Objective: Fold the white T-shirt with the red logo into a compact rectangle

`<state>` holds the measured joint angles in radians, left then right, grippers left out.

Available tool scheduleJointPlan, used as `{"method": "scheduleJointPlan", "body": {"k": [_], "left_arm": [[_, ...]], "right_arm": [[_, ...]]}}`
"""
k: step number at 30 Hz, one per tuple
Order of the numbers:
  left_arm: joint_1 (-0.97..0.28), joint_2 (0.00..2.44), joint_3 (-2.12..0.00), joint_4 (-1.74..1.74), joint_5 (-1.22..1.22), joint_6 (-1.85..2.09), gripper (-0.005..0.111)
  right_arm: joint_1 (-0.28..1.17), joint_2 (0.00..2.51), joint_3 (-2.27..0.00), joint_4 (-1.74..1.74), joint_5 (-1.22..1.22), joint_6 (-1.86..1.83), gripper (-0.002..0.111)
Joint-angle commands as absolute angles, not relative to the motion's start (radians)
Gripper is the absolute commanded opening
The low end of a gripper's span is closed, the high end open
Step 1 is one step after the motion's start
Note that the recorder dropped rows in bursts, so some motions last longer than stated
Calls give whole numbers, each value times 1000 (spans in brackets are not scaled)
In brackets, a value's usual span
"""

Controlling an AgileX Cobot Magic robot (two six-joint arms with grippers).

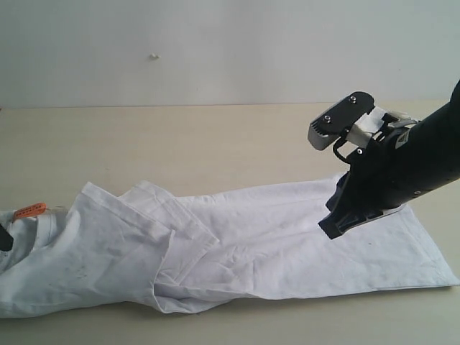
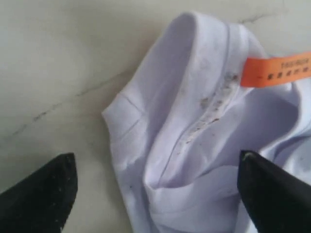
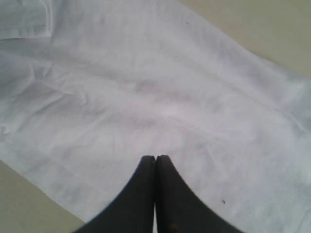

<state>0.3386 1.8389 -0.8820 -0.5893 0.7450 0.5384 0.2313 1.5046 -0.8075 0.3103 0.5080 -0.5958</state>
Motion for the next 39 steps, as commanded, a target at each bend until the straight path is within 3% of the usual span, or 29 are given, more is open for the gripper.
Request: {"method": "scheduleJointPlan", "body": {"k": [1, 12, 14, 21, 25, 33, 36, 39], "left_arm": [[343, 1896, -884, -662, 812, 604, 86], [305, 1967, -884, -846, 996, 860, 84], [277, 1967, -884, -846, 996, 860, 78], [207, 1967, -884, -845, 936, 852, 1], [240, 1952, -915, -795, 930, 801, 1], [450, 1790, -1092, -854, 1060, 672, 1], [432, 1761, -1094, -1083, 1217, 707, 1], [302, 1744, -1094, -1232, 1221, 720, 1]], "right_arm": [[232, 1504, -805, 314, 507, -601, 0], [232, 1504, -805, 314, 504, -601, 0], [232, 1504, -805, 314, 504, -601, 0], [232, 1504, -805, 314, 504, -601, 0], [232, 1504, -805, 314, 508, -601, 0], [232, 1504, -805, 314, 508, -599, 0], [232, 1504, -805, 330, 499, -601, 0], [232, 1504, -805, 337, 495, -601, 0]]}}
